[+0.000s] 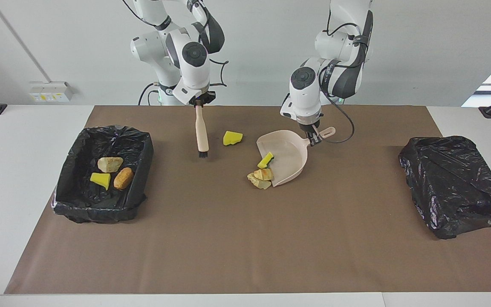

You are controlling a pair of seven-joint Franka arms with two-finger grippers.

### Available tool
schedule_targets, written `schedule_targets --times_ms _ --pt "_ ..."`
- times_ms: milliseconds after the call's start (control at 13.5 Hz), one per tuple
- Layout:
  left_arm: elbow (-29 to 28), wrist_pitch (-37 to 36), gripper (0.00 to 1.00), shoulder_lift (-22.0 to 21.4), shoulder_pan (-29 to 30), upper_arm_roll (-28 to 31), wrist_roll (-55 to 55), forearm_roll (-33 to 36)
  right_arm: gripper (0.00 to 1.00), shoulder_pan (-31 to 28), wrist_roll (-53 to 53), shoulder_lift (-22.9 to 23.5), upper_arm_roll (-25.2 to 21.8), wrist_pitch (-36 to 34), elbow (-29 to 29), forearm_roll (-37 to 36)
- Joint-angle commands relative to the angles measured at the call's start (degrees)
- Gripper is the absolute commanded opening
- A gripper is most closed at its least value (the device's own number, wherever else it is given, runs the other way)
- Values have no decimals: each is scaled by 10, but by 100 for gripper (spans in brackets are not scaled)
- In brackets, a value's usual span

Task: Sweep and dump trash in bin
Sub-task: 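Sweep the loose yellow sponge pieces into the dustpan with the right gripper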

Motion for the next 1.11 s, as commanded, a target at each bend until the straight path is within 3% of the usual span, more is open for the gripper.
schedule_targets --times_ms 0,517,812,1034 --pt "-23 17 0 -20 10 0 3 11 0 21 60 22 8 53 -21 10" --pt "-18 31 0 -12 30 1 81 14 0 103 -15 110 9 242 2 212" --pt "-18 32 0 -11 41 0 93 51 0 103 -71 154 8 288 61 321" --pt "-18 33 0 -11 39 0 93 52 0 103 -67 180 8 295 108 329"
